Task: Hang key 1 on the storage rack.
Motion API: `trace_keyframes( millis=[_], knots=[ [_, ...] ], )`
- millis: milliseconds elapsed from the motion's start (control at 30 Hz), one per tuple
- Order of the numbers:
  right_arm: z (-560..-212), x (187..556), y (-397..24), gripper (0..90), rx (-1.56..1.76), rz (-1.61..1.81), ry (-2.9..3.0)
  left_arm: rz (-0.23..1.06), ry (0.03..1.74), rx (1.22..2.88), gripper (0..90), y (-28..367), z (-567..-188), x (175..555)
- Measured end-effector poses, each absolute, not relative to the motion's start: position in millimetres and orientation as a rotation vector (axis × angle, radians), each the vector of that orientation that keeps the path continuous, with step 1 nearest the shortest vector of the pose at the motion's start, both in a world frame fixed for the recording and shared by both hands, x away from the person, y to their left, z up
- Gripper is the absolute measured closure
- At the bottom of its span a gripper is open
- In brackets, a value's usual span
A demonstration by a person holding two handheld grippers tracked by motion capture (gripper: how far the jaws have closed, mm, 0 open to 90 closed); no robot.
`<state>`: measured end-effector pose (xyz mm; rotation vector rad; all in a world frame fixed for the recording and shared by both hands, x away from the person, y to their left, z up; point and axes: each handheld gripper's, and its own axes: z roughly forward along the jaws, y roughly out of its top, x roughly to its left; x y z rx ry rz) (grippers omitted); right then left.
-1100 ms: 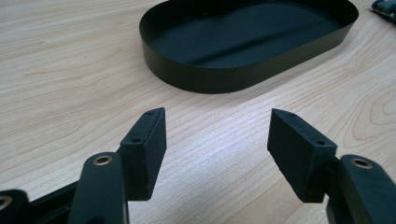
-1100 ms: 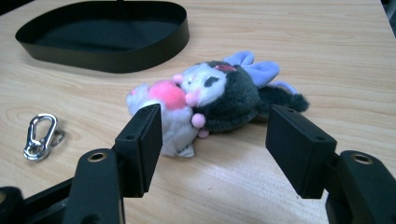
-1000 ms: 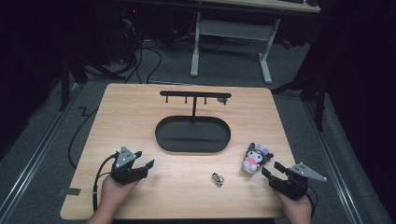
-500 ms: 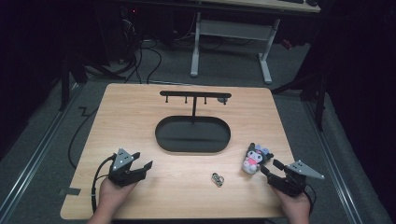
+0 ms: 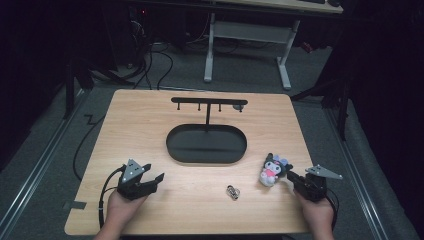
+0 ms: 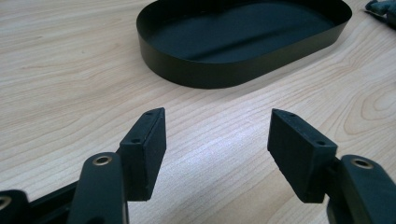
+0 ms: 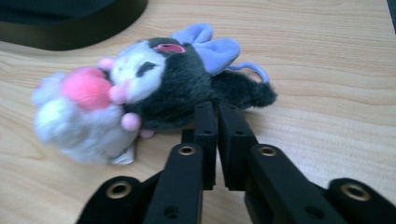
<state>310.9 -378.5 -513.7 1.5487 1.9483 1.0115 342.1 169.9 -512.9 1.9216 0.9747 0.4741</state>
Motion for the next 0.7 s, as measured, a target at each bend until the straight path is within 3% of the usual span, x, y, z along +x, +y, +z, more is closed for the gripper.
trace_keyframes(
  millis=[333, 700],
  knots=[
    [-516.5, 343.3, -371.0, 88.8, 1.518, 0.982, 1.991, 0.464, 0.976, 1.934, 38.1, 166.5, -515.6, 342.5],
    [-512.9, 323.7, -370.8, 84.9, 1.51, 1.013, 1.98, 0.464, 0.959, 1.946, 38.2, 162.6, -515.8, 341.8]
  ],
)
